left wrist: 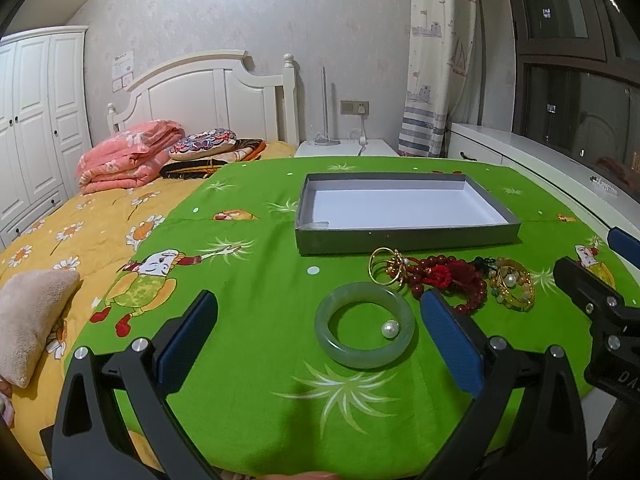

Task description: Organize jewelry

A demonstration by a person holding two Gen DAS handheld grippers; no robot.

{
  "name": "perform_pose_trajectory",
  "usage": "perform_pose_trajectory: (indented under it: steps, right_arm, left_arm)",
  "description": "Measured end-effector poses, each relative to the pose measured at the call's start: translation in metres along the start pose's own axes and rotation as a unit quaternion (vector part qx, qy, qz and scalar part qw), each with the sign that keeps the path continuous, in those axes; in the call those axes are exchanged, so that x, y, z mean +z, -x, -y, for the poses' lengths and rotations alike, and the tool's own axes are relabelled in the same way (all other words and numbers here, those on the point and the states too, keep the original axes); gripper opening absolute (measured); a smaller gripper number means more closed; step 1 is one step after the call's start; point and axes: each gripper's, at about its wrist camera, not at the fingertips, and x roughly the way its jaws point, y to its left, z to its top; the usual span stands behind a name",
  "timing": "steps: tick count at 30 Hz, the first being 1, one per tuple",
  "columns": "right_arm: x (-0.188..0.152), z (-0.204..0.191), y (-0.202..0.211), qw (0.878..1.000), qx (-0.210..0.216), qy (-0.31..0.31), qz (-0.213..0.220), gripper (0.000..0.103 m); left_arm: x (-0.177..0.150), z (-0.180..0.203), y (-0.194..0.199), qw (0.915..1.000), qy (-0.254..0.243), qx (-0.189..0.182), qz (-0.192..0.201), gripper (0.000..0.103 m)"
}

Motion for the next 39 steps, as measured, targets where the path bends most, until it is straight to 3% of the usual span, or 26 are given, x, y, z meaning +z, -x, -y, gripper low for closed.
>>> perform_pose_trajectory:
  steps: [21, 28, 33, 36, 39]
  right_arm:
    - [-0.012, 0.010, -0.023, 0.999, 0.007, -0.021, -0.039, 0.090]
    - [-0.021, 0.013, -0.037, 0.998, 0.015, -0.026, -0.059, 0.090]
    - [-0.025, 0.023, -0.043, 0.997, 0.012, -0.041, -0.067, 0.090]
    - [-0.026, 0.027, -0.043, 0.997, 0.010, -0.045, -0.068, 0.090]
    - [-0.027, 0.029, -0.044, 0.996, 0.010, -0.047, -0.069, 0.090]
  left_arm:
    - [-0.008, -0.011, -0.024, 0.9994, 0.003, -0.005, -0.033, 0.098]
    - [-0.008, -0.015, -0.049, 0.9955, 0.010, -0.048, -0.081, 0.092]
    - [-0.005, 0.000, -0.059, 0.9948, -0.012, -0.055, -0.085, 0.092]
    - [-0.003, 0.000, -0.068, 0.9954, -0.017, -0.025, -0.090, 0.085]
    - [-0.003, -0.005, -0.081, 0.9927, -0.014, -0.025, -0.117, 0.059]
